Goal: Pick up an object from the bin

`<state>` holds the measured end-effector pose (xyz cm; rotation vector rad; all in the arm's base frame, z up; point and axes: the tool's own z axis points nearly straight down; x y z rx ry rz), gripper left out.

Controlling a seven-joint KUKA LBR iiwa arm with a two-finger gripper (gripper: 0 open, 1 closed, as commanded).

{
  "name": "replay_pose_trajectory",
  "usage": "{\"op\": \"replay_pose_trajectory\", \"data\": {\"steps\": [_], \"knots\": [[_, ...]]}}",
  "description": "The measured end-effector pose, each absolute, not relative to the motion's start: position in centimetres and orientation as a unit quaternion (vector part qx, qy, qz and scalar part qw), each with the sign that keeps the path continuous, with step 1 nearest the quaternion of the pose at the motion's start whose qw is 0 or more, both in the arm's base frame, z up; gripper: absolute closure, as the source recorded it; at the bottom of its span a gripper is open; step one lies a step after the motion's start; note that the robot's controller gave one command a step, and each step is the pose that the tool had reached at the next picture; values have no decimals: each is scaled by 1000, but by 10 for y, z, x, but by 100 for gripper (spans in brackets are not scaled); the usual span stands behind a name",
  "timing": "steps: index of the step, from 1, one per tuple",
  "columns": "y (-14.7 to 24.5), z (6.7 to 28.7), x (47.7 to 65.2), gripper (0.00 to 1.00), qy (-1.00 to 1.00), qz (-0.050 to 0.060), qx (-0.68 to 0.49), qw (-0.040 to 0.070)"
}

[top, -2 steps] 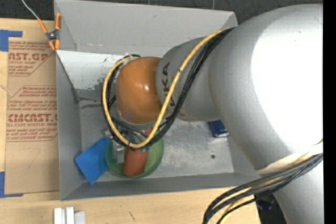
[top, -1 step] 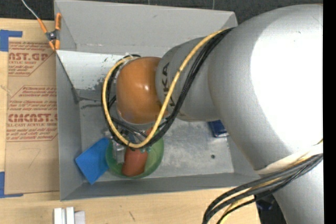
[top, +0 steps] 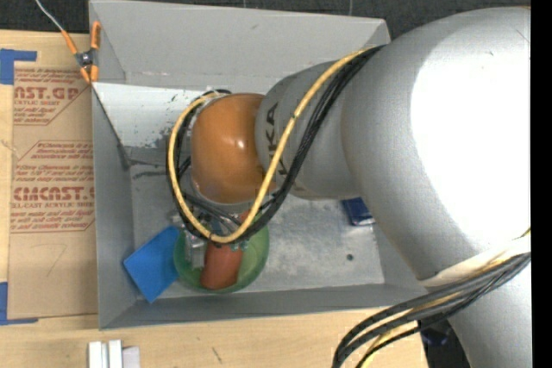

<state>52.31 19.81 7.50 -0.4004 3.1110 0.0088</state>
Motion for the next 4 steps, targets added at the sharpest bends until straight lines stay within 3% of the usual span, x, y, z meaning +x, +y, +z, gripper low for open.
{"op": "replay_pose_trajectory", "data": {"steps": [4], "knots": [[198, 75, 523, 100, 992, 3, -128, 3]]}}
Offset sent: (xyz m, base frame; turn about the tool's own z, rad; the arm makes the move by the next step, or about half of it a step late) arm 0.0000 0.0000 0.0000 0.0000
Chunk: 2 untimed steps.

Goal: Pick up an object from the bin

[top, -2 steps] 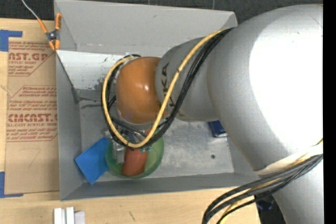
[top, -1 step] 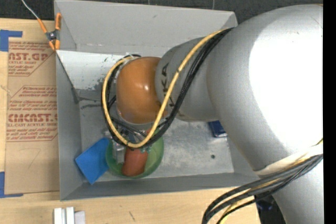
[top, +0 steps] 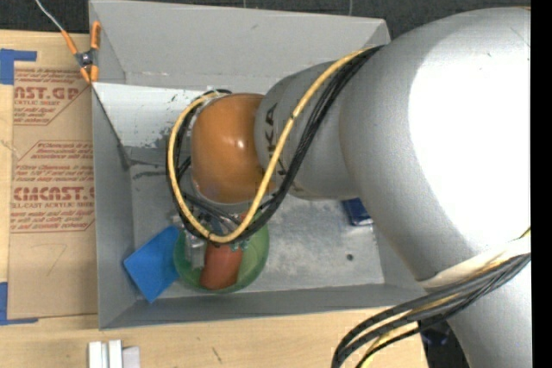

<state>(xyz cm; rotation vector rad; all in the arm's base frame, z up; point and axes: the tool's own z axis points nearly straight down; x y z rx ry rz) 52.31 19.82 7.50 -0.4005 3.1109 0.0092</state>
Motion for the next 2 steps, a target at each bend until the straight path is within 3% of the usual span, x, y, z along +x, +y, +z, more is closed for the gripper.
{"op": "replay_pose_trajectory", "data": {"steps": [2], "knots": [[198, 75, 523, 100, 992, 3, -128, 3]]}}
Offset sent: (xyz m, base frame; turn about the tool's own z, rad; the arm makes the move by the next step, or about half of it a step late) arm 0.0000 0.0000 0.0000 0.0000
